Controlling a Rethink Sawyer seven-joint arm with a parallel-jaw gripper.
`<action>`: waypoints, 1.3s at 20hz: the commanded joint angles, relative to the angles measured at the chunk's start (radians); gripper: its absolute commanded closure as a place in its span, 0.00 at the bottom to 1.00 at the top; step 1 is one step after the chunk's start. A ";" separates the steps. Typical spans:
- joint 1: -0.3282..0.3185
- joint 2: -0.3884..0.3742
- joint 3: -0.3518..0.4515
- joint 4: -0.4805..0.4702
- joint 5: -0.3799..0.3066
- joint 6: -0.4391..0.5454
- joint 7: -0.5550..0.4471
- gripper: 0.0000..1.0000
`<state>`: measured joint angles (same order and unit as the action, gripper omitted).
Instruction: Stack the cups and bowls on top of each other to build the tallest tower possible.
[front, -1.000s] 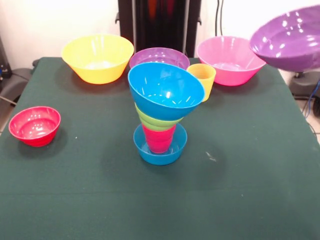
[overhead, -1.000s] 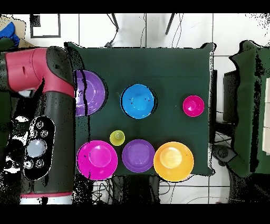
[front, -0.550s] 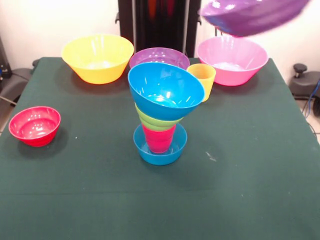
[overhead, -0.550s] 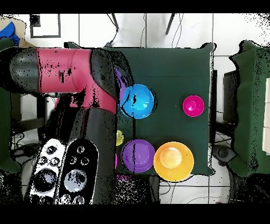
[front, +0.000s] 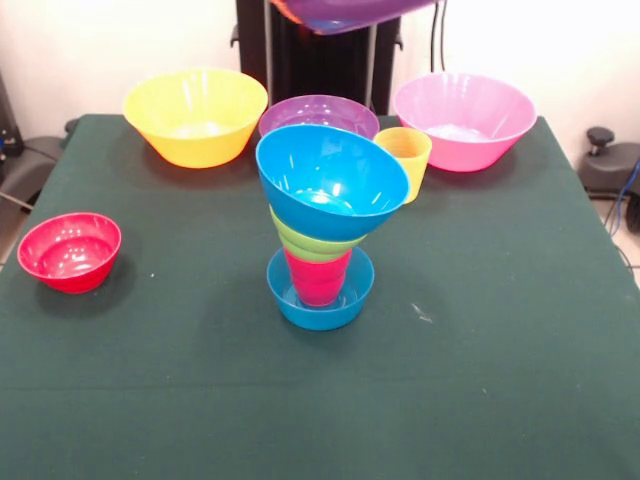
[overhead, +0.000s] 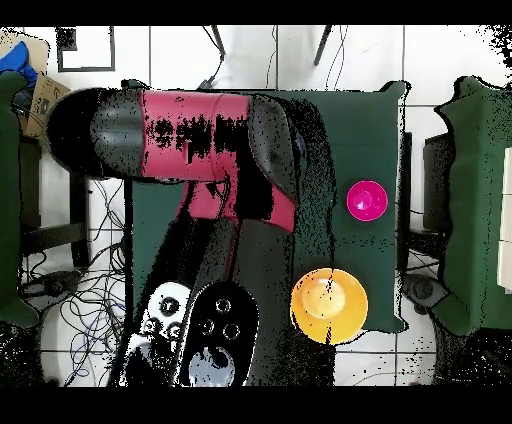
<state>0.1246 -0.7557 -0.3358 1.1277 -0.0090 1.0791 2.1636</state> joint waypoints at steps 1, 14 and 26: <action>-0.018 0.026 0.130 0.119 -0.146 -0.096 -0.276 1.00; 0.015 0.020 0.117 0.209 -0.257 -0.247 -0.164 1.00; 0.023 0.008 0.125 0.249 -0.283 -0.305 -0.120 1.00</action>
<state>0.1327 -0.7607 -0.3097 1.2676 -0.2037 0.8120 2.1537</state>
